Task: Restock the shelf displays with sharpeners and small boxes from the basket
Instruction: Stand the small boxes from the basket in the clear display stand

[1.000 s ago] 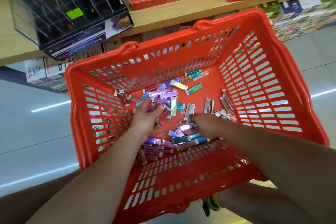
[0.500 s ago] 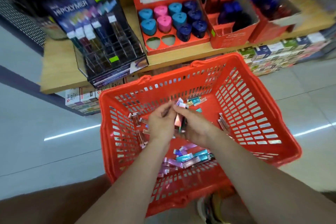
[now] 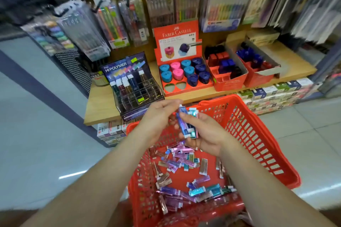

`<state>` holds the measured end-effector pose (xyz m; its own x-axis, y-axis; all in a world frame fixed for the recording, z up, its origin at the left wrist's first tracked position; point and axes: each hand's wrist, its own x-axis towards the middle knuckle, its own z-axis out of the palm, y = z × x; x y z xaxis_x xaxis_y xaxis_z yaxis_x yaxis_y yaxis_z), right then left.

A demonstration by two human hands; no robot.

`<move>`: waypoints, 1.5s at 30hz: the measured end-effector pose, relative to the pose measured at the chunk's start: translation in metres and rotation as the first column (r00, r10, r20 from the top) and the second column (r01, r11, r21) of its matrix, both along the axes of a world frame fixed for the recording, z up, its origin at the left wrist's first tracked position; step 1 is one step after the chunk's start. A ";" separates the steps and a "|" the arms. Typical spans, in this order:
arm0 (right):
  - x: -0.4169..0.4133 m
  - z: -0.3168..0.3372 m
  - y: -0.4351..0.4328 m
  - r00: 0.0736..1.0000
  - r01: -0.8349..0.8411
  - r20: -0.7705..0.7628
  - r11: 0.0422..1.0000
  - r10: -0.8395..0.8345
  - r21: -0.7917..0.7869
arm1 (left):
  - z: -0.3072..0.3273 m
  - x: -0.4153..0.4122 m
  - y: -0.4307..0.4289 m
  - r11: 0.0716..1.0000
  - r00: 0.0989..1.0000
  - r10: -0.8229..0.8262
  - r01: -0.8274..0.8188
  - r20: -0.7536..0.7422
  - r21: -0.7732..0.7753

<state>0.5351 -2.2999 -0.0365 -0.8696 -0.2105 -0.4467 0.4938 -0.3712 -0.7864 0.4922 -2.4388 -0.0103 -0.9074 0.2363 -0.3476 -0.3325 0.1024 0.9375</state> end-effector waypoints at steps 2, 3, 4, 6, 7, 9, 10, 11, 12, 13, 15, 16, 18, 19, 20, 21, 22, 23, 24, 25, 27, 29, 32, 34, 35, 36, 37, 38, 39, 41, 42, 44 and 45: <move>-0.005 0.014 -0.006 0.998 -0.051 -0.038 0.997 0.053 0.059 | 0.021 -0.014 -0.013 0.983 0.991 -0.119 0.110 -0.055 -0.150; -0.008 0.019 -0.009 0.996 -0.066 -0.051 0.995 0.070 0.068 | 0.030 -0.021 -0.020 0.970 0.987 -0.153 0.139 -0.055 -0.200; -0.011 0.023 -0.013 0.995 -0.081 -0.060 0.995 0.085 0.065 | 0.038 -0.027 -0.027 0.962 0.984 -0.174 0.161 -0.039 -0.221; -0.018 0.030 -0.022 0.991 -0.118 -0.064 0.992 0.120 0.033 | 0.047 -0.040 -0.041 0.957 0.982 -0.187 0.183 0.001 -0.227; -0.023 0.032 -0.027 0.989 -0.136 -0.062 0.991 0.137 0.013 | 0.049 -0.045 -0.049 0.960 0.984 -0.176 0.174 0.012 -0.220; -0.033 0.033 -0.037 0.985 -0.162 -0.064 0.987 0.161 -0.007 | 0.052 -0.056 -0.064 0.972 0.990 -0.135 0.139 0.033 -0.189; -0.039 0.033 -0.041 0.983 -0.174 -0.068 0.985 0.173 -0.006 | 0.052 -0.062 -0.070 0.978 0.993 -0.112 0.118 0.046 -0.170; -0.045 0.033 -0.044 0.980 -0.187 -0.072 0.982 0.186 -0.006 | 0.052 -0.068 -0.077 0.983 0.994 -0.090 0.098 0.061 -0.155; -0.052 0.033 -0.047 0.976 -0.205 -0.079 0.979 0.203 -0.012 | 0.052 -0.073 -0.084 0.986 0.995 -0.075 0.085 0.072 -0.144; -0.060 0.034 -0.049 0.970 -0.228 -0.089 0.973 0.226 -0.019 | 0.052 -0.079 -0.090 0.988 0.994 -0.068 0.079 0.080 -0.136; -0.074 0.033 -0.053 0.954 -0.283 -0.113 0.959 0.278 -0.024 | 0.052 -0.089 -0.098 0.991 0.995 -0.058 0.068 0.085 -0.117; -0.081 0.032 -0.054 0.946 -0.306 -0.122 0.952 0.301 -0.021 | 0.052 -0.094 -0.101 0.993 0.995 -0.048 0.056 0.083 -0.105; -0.092 0.031 -0.056 0.943 -0.315 -0.127 0.949 0.309 -0.028 | 0.055 -0.106 -0.106 0.994 0.999 -0.014 0.019 0.040 -0.111; -0.097 0.029 -0.057 0.951 -0.291 -0.123 0.956 0.284 -0.042 | 0.058 -0.114 -0.110 0.991 1.000 0.009 -0.010 -0.009 -0.132; -0.103 0.026 -0.058 0.965 -0.244 -0.110 0.968 0.237 -0.062 | 0.061 -0.123 -0.117 0.986 0.997 0.036 -0.048 -0.072 -0.160; -0.107 0.023 -0.058 0.981 -0.182 -0.084 0.980 0.175 -0.084 | 0.065 -0.133 -0.125 0.975 0.987 0.061 -0.091 -0.146 -0.204; -0.111 0.018 -0.058 0.992 -0.119 -0.053 0.988 0.114 -0.103 | 0.068 -0.142 -0.134 0.953 0.972 0.072 -0.134 -0.224 -0.273; -0.115 0.013 -0.058 0.998 -0.065 -0.023 0.991 0.063 -0.114 | 0.070 -0.151 -0.143 0.913 0.952 0.060 -0.173 -0.299 -0.369; -0.118 0.009 -0.058 1.000 -0.027 0.002 0.993 0.028 -0.114 | 0.071 -0.159 -0.152 0.850 0.932 0.024 -0.209 -0.361 -0.484; -0.121 0.005 -0.058 1.000 -0.001 0.023 0.994 0.003 -0.107 | 0.069 -0.166 -0.158 0.772 0.916 -0.026 -0.237 -0.401 -0.590; -0.126 0.001 -0.058 0.999 0.027 0.047 0.996 -0.023 -0.087 | 0.061 -0.174 -0.164 0.653 0.895 -0.121 -0.255 -0.430 -0.714; -0.132 -0.001 -0.059 0.999 0.018 0.048 0.998 -0.015 -0.063 | 0.047 -0.176 -0.163 0.603 0.881 -0.174 -0.257 -0.439 -0.755; -0.136 -0.005 -0.060 1.000 -0.017 0.019 0.999 0.017 -0.032 | 0.031 -0.176 -0.159 0.549 0.857 -0.231 -0.276 -0.461 -0.789; -0.133 -0.010 -0.060 0.999 -0.027 0.018 0.999 0.028 -0.037 | 0.023 -0.176 -0.157 0.520 0.836 -0.269 -0.293 -0.479 -0.802; -0.131 -0.012 -0.060 0.999 -0.027 0.023 0.999 0.028 -0.038 | 0.019 -0.175 -0.156 0.511 0.825 -0.285 -0.300 -0.488 -0.805; -0.128 -0.014 -0.060 0.999 -0.026 0.029 0.999 0.027 -0.037 | 0.016 -0.174 -0.155 0.502 0.815 -0.301 -0.306 -0.495 -0.809; -0.126 -0.016 -0.061 0.999 -0.026 0.033 0.999 0.027 -0.034 | 0.013 -0.173 -0.154 0.494 0.807 -0.319 -0.306 -0.497 -0.814; -0.124 -0.017 -0.061 0.999 -0.029 0.035 0.999 0.030 -0.033 | 0.010 -0.173 -0.154 0.485 0.806 -0.335 -0.297 -0.489 -0.822; -0.122 -0.018 -0.061 0.999 -0.035 0.028 0.999 0.036 -0.033 | 0.008 -0.173 -0.154 0.478 0.808 -0.347 -0.284 -0.476 -0.831; -0.121 -0.021 -0.061 0.999 -0.049 0.007 0.998 0.050 -0.036 | 0.006 -0.174 -0.154 0.470 0.813 -0.360 -0.266 -0.458 -0.842; -0.120 -0.021 -0.062 0.999 -0.052 0.003 0.998 0.052 -0.040 | 0.005 -0.175 -0.154 0.470 0.812 -0.362 -0.265 -0.458 -0.842; -0.119 -0.021 -0.063 0.999 -0.048 0.003 0.997 0.048 -0.061 | 0.001 -0.176 -0.154 0.468 0.800 -0.381 -0.265 -0.463 -0.843; -0.119 -0.021 -0.064 0.999 -0.043 0.002 0.996 0.043 -0.073 | -0.001 -0.176 -0.154 0.460 0.791 -0.403 -0.261 -0.461 -0.849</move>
<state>0.4164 -2.3636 -0.0574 -0.8574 -0.2797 -0.4320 0.5134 -0.4061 -0.7560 0.3164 -2.5931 -0.0117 -0.9716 0.1991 0.1279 0.2298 0.9229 0.3091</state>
